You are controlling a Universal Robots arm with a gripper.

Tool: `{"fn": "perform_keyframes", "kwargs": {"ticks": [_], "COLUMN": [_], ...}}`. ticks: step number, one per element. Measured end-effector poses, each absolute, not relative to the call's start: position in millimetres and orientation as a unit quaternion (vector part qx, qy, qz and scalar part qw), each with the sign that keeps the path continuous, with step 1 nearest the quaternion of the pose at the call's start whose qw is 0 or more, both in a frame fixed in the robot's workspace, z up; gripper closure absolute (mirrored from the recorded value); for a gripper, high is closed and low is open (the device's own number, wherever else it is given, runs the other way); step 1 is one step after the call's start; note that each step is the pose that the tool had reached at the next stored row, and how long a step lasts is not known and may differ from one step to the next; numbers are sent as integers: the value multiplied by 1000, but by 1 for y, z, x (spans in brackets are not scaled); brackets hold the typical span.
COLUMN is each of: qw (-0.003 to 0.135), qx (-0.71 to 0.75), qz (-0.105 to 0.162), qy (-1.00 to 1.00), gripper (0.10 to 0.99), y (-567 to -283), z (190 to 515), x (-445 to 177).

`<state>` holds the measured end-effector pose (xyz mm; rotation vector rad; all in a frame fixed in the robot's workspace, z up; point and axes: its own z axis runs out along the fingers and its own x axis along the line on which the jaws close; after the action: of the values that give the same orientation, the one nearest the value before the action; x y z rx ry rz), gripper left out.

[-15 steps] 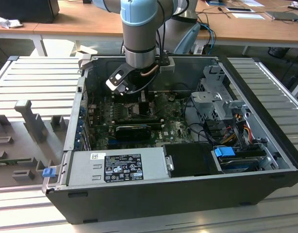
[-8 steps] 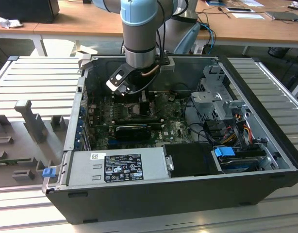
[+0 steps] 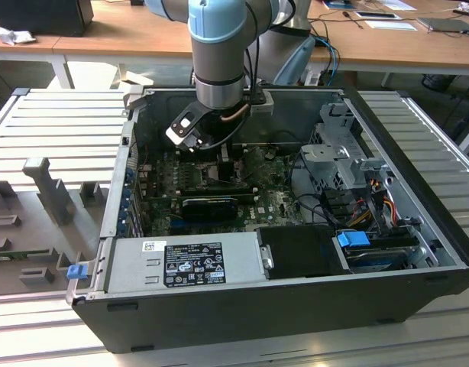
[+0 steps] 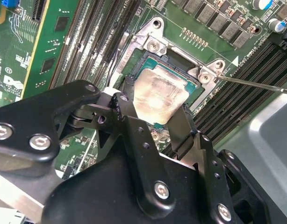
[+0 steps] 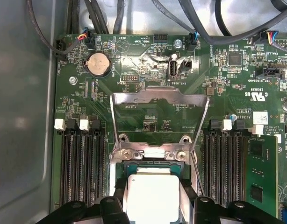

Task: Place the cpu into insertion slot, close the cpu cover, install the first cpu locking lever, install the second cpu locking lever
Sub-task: 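Place the cpu into insertion slot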

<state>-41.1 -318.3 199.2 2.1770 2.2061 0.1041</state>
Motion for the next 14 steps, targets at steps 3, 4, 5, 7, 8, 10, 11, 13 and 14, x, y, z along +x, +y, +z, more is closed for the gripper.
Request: {"fn": "perform_keyframes", "kwargs": {"ticks": [3,4,5,7,8,10,11,13,14], "qw": [20,20,20,20,20,20,20,20,20], "qx": [701,700,700,700,700,700,700,700,700], "qz": [34,34,34,34,34,34,34,34,34], "qy": [712,713,713,713,713,713,713,713,713], "gripper": [557,557,557,557,545,482,482,482,482], "y": [-318,-318,-318,-318,-318,-318,-318,-318,-318], "z": [199,199,199,199,199,199,199,200,200], "x": [-40,-40,-40,-40,-40,-40,-40,-40,-40]}}
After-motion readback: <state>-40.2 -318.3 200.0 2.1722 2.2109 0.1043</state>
